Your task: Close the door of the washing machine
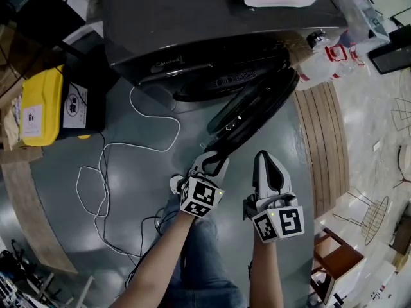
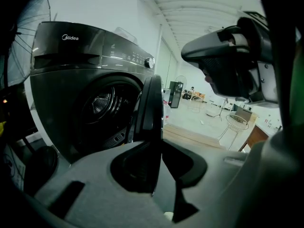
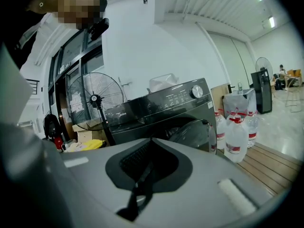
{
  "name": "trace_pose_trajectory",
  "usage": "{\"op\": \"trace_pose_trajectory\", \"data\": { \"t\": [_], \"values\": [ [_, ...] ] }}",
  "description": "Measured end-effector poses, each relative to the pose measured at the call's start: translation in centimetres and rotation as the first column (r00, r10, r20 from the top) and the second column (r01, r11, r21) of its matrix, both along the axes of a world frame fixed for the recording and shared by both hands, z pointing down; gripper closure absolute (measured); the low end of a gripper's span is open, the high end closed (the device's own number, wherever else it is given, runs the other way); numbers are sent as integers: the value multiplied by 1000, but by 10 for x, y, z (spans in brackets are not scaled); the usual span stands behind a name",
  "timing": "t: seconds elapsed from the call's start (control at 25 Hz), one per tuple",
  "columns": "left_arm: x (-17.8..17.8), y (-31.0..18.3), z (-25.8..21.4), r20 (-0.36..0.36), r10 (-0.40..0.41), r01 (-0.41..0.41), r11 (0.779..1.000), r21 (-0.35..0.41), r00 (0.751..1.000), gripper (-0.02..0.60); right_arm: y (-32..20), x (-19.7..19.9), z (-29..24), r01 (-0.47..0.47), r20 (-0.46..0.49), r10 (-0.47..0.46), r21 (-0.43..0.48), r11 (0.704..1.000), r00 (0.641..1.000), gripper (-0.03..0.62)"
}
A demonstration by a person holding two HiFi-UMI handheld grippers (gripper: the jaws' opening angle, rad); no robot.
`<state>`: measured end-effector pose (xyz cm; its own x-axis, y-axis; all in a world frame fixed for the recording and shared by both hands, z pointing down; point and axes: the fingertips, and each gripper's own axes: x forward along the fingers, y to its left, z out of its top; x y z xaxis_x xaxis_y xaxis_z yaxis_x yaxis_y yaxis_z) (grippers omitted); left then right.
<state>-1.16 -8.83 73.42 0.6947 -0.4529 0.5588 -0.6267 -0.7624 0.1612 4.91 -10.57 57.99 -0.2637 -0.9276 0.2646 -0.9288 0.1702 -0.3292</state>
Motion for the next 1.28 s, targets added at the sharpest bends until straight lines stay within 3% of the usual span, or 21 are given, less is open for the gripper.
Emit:
{"op": "trace_pose_trajectory", "data": {
  "t": [0.52, 1.28],
  "values": [
    [-46, -65, -2, -3, -83, 83, 997, 1, 997, 495, -22, -18, 2, 45, 15, -45, -9, 999, 999, 582],
    [-88, -157, -6, 32, -95, 94, 995, 38, 995, 462, -77, -49, 12, 129, 31, -128, -35, 991, 991, 582]
  ]
}}
